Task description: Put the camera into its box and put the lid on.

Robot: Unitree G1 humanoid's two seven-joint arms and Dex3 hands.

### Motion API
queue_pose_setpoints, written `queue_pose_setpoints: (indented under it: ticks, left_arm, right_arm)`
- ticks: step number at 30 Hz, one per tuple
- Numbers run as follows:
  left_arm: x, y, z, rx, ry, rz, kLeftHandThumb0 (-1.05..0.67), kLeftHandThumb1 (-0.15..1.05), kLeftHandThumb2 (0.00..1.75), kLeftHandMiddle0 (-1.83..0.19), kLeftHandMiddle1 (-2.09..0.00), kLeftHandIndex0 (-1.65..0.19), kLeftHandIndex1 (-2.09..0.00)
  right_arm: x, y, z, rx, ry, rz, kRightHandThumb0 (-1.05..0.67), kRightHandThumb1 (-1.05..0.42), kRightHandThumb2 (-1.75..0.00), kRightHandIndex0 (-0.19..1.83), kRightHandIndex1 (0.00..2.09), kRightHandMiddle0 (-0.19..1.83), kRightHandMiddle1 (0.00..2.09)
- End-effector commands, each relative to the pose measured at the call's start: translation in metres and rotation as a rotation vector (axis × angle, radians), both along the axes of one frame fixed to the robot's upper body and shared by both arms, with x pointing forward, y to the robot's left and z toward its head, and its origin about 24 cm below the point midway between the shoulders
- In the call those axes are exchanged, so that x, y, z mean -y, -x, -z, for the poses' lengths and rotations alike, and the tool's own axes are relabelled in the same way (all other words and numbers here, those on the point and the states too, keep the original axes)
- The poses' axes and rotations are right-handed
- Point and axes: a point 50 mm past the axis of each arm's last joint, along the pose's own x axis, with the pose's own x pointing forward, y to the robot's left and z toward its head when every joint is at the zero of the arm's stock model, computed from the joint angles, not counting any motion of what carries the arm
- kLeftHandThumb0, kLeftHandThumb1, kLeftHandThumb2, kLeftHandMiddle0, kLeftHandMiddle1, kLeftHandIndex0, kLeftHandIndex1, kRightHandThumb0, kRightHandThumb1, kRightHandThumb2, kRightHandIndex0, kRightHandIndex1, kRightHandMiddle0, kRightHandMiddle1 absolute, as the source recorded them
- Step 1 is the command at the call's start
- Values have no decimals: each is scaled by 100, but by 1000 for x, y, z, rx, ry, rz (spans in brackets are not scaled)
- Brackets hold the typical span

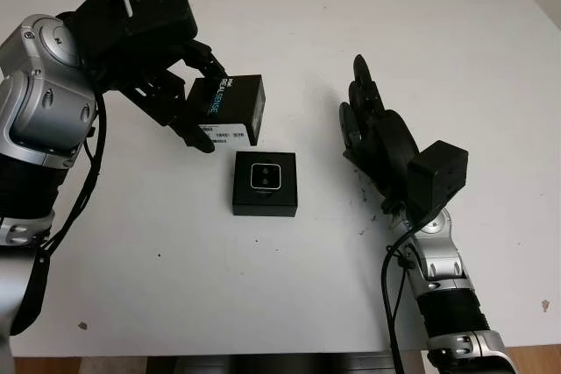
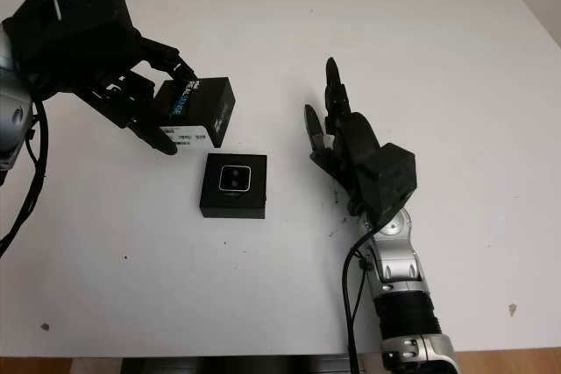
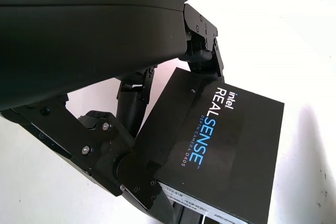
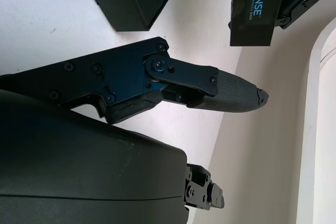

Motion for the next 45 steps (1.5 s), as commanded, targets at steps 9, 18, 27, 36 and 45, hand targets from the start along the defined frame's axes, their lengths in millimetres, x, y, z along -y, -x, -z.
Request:
queue_pose_setpoints:
  ticks: [9, 18, 27, 36, 45]
  left_arm:
    - [-4, 9, 23, 50, 16, -44, -30, 105, 13, -55, -178, -43, -165]
    - [1, 15, 41, 98, -31, -66, -27, 105, 13, -59, -182, -48, -167]
    - [5, 17, 45, 45, 47, -45, -22, 105, 15, -59, -184, -45, -165]
    - [8, 21, 43, 17, 61, -14, -28, 105, 11, -66, -185, -53, -171]
    - [11, 25, 52, -68, 57, -40, -29, 105, 12, -66, -185, -49, -171]
  right_arm:
    - [-2, 0, -1, 17, -2, 6, -74, -105, -63, -19, 0, -19, 0]
    - [-6, 0, -2, 26, -15, 1, -73, -105, -62, -19, 0, -19, 0]
    - [-8, 1, -2, 22, -34, -1, -71, -105, -62, -19, 0, -19, 0]
    - [-9, 0, -2, 21, -32, -3, -69, -105, -63, -19, 0, -19, 0]
    - [-10, 1, -1, 20, -36, 0, -70, -105, -62, -19, 0, -19, 0]
